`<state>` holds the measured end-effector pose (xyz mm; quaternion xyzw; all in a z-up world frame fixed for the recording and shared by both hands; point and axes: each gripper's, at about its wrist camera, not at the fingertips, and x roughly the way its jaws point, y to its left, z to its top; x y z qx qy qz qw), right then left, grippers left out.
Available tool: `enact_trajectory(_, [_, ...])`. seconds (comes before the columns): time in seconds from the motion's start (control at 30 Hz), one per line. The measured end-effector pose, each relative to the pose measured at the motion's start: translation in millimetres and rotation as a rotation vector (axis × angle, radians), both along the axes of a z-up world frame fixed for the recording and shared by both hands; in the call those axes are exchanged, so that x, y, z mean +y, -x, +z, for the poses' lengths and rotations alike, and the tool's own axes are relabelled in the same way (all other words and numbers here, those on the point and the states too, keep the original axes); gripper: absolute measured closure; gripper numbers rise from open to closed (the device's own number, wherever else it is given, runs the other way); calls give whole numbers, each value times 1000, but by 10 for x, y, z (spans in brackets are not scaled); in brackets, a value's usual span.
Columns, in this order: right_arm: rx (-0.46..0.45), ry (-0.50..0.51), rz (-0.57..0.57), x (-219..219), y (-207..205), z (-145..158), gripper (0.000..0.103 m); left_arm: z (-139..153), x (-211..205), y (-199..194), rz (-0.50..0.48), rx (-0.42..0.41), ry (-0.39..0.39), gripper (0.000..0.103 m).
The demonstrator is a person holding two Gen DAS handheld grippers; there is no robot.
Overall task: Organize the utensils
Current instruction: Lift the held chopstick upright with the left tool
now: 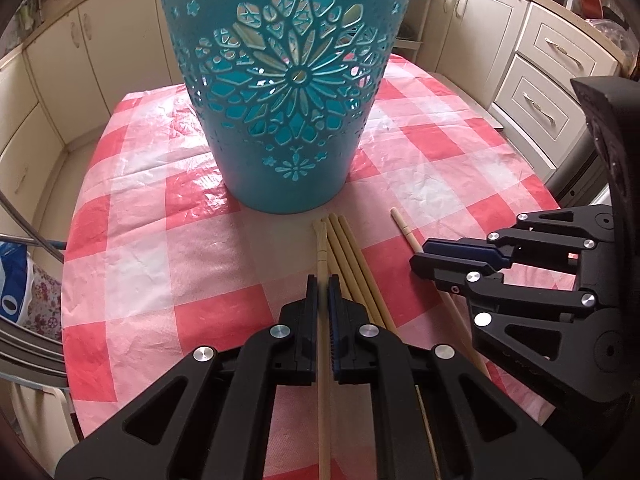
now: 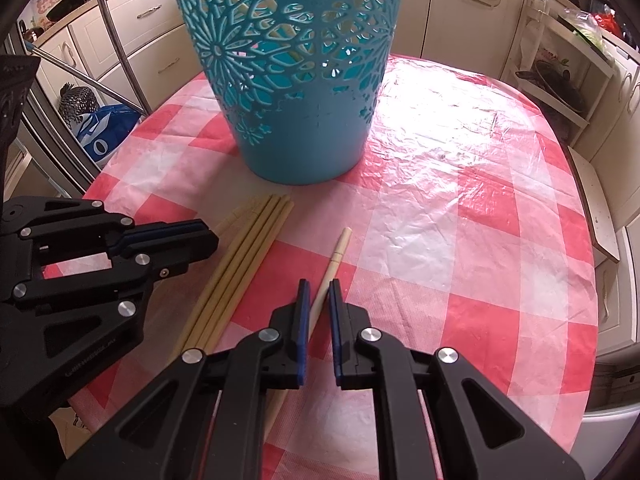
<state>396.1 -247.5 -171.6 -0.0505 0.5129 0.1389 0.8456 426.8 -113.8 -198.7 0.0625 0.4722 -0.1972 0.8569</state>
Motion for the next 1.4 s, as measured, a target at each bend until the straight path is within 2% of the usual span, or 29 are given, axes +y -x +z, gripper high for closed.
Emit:
enact_trajectory(0.83, [-1, 1, 0, 6, 9, 1, 93, 177, -9, 54, -30, -43, 12, 98])
enact_trajectory(1.03, [0, 1, -1, 6, 10, 1, 93, 253, -7, 87, -51, -57, 38, 98])
enact_trajectory(1.2, [0, 1, 0, 9, 12, 1, 93, 485, 68, 144, -90, -79, 137, 98])
enact_trajectory(1.4, [-1, 5, 0, 14, 12, 3, 93, 1056, 403, 169, -106, -161, 352, 98])
